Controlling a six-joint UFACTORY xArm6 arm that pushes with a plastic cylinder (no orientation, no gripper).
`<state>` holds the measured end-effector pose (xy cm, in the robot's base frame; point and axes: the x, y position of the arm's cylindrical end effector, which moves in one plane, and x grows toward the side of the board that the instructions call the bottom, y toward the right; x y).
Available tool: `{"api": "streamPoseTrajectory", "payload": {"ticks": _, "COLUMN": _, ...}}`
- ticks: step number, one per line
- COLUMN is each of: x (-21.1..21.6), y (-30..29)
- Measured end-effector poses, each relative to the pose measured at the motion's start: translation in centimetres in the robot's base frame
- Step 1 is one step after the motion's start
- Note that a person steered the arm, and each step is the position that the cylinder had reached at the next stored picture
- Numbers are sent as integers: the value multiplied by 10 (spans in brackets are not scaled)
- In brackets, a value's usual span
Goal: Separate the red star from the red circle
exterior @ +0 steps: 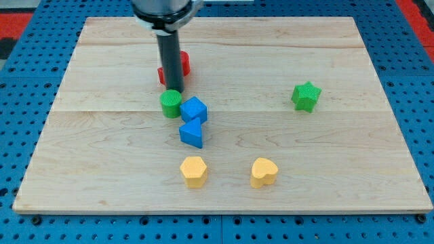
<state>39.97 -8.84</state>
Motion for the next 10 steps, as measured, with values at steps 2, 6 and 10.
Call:
{"api": "streamPoseTrajectory", "payload": {"ticks": 2, "x": -38, "y": -79}}
{"api": "streamPoseTrajectory", "payload": {"ticks": 6, "x": -15, "y": 29}}
{"api": "streamPoseTrajectory", "payload": {"ticks": 10, "x": -47, "y": 63}}
